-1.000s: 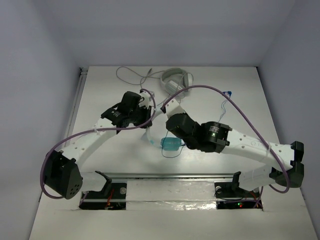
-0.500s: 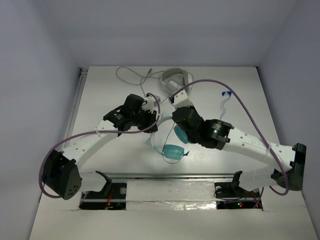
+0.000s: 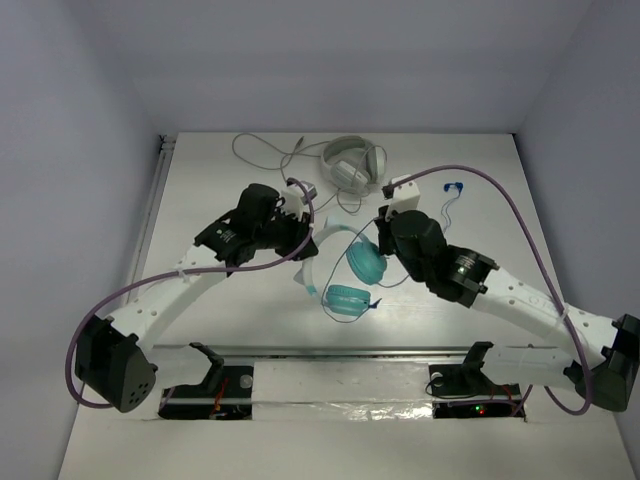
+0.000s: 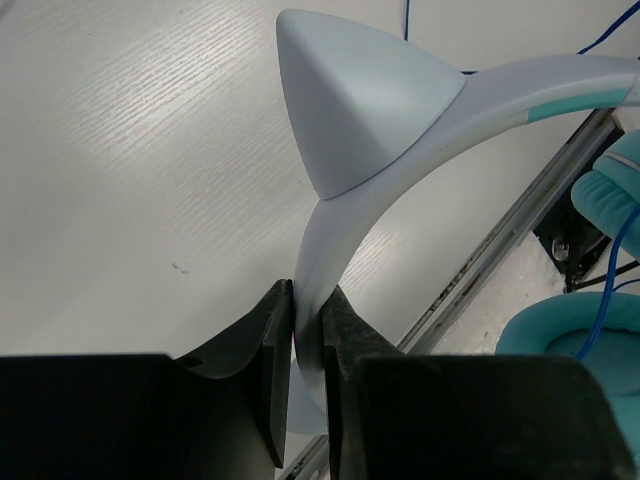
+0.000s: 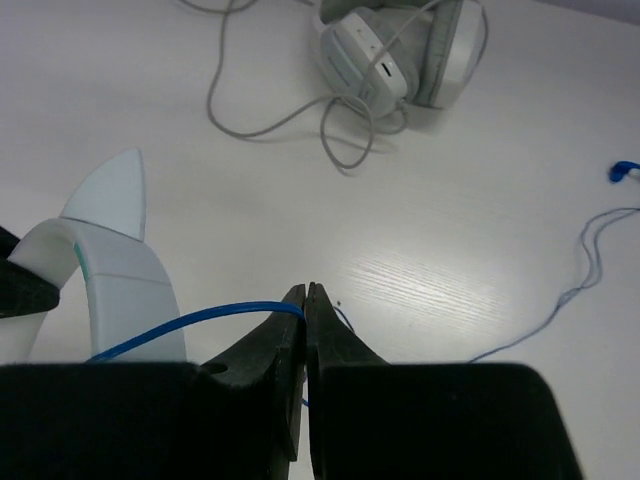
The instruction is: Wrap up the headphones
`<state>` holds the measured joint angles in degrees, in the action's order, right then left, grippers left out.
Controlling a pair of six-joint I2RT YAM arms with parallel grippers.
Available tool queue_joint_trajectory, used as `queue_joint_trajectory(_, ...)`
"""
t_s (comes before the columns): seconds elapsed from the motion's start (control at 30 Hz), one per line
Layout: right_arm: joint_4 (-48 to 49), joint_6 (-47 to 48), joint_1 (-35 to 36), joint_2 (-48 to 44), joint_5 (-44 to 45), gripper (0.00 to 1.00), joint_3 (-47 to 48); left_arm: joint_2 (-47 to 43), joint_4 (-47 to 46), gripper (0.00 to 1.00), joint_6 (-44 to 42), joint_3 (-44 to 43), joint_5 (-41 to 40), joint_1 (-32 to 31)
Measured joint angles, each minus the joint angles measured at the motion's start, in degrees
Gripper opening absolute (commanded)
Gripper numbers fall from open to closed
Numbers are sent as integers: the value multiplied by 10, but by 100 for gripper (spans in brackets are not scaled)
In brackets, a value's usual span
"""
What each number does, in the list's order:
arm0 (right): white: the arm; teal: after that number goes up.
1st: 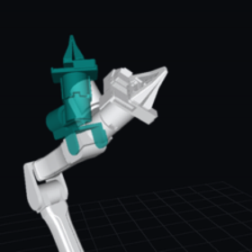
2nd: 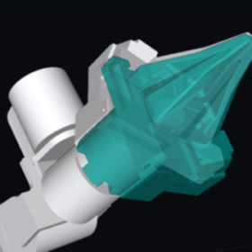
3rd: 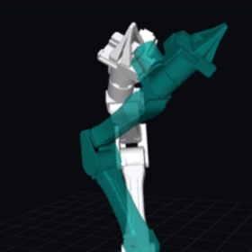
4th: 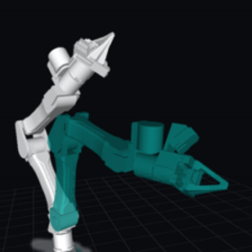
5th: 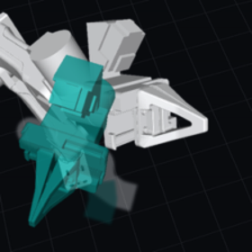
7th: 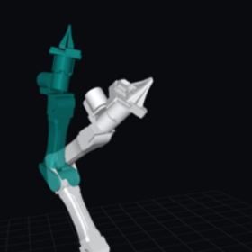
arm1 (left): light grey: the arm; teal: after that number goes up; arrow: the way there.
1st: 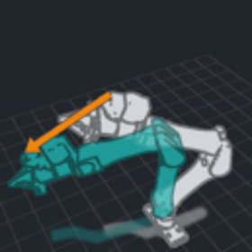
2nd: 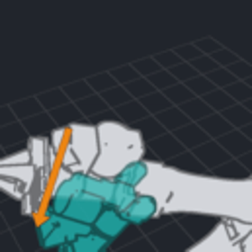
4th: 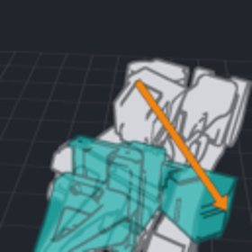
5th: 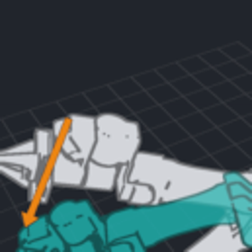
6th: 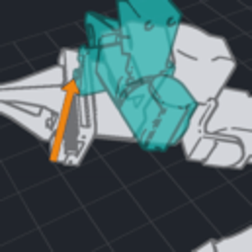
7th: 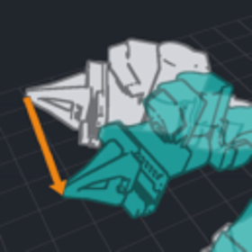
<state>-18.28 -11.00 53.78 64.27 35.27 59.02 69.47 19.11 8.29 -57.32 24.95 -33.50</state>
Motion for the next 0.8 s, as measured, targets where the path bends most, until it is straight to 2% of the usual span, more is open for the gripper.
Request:
queue_joint_trajectory(0.27, 143, -53, -35, -78, -98, 22, -101, -18, 2, 0, 29, -56, -23, 19)
queue_joint_trajectory(0.47, 245, -81, -92, -90, -190, 23, -164, -26, 0, 0, 52, -122, -18, 26)
queue_joint_trajectory(0.53, 276, -88, -106, -89, -218, 27, -185, -26, 2, 0, 57, -130, -15, 26)
queue_joint_trajectory(0.63, 318, -99, -122, -80, -253, 34, -208, -26, 10, 0, 61, -132, -16, 26)
queue_joint_trajectory(0.73, 364, -109, -140, -57, -289, 48, -223, -25, 27, 0, 66, -138, -17, 26)
queue_joint_trajectory(0.8, 395, -115, -150, -40, -307, 52, -237, -23, 37, 0, 69, -151, -20, 27)
